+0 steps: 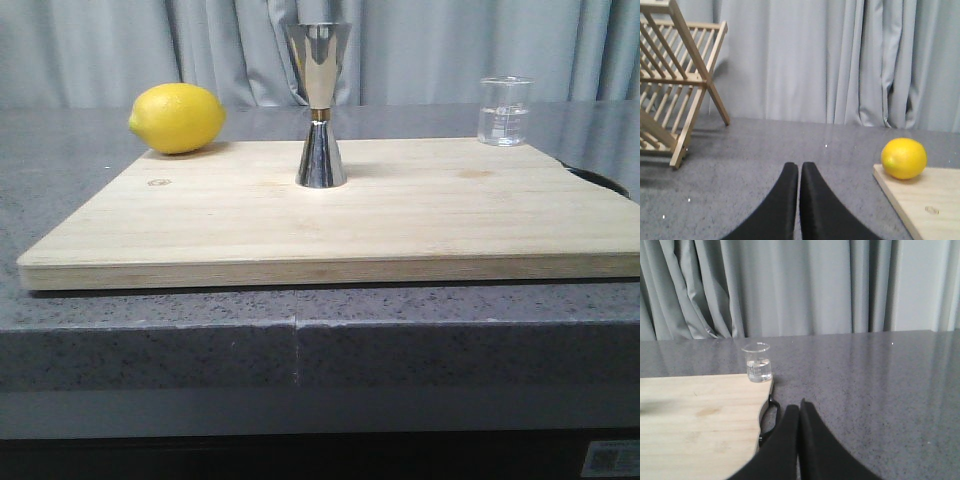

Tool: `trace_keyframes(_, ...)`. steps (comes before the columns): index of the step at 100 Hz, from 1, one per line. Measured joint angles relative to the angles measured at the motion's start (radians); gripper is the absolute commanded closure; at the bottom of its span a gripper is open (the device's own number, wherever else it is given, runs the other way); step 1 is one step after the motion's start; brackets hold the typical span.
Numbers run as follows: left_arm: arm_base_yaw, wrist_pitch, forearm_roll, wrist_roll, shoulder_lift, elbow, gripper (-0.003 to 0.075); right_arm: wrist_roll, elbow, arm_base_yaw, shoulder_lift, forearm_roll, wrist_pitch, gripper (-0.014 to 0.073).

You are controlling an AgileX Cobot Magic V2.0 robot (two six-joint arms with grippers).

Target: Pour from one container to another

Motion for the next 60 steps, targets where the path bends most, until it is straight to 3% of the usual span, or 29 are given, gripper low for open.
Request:
trace_keyframes(34, 0.000, 0.236, 0.023, 0.010, 0.277, -0.337, 0.0739, 0.000, -0.301, 0.000, 0.273, -0.036, 0.149, 0.0665)
trace_keyframes(60, 0.000, 0.263, 0.023, 0.016, 0.423, -0.432, 0.0739, 0.000, -0.353, 0.000, 0.395, -0.038, 0.135, 0.0665)
